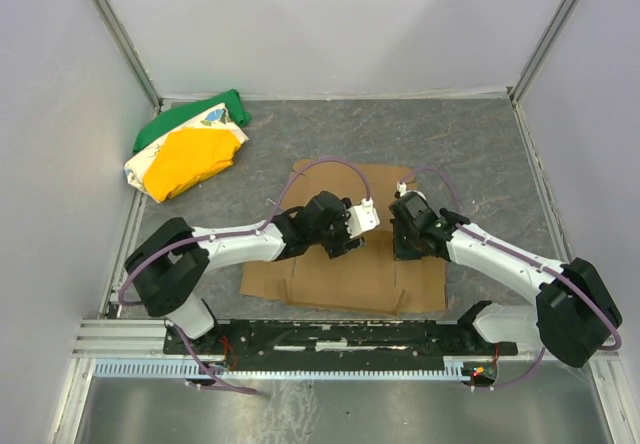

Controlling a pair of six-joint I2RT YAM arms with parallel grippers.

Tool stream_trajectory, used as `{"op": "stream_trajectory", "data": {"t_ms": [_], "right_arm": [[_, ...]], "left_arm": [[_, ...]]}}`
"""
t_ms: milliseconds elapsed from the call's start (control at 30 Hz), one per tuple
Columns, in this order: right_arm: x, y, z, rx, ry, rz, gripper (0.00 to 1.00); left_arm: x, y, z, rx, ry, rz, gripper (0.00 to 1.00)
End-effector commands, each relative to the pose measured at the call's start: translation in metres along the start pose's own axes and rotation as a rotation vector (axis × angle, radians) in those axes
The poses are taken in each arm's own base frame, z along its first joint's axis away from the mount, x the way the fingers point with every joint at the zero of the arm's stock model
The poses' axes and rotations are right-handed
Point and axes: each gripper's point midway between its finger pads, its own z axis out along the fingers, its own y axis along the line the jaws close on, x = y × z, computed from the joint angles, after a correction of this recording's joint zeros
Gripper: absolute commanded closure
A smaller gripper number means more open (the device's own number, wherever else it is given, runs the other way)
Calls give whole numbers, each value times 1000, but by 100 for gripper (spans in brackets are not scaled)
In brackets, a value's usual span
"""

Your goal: Fold the paper box

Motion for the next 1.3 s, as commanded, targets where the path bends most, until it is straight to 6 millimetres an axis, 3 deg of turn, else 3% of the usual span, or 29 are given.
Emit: {"op": "stream_trajectory", "data": {"t_ms": [0, 200, 533, 867, 1000, 1133, 1267], "right_arm": [[8, 2, -4, -20, 23, -21, 98], [5, 1, -8, -18, 18, -28, 98], [3, 5, -9, -31, 23, -23, 96], [3, 8, -8, -42, 25, -23, 96], [0, 8, -8, -37, 19, -23, 94], [-4, 9, -8, -29, 14, -21, 90], [-7, 9, -7, -24, 8, -20, 90]], "left_arm": [[-16, 7, 15, 25, -62, 29, 26], [-1, 0, 24, 58, -39, -7, 32], [13, -19, 27, 149, 2, -15, 54], [28, -22, 33, 142, 46, -39, 45], [39, -27, 36, 157, 98, -78, 62], [51, -37, 37, 192, 141, -105, 92], [50, -40, 35, 210, 152, -132, 97]]}}
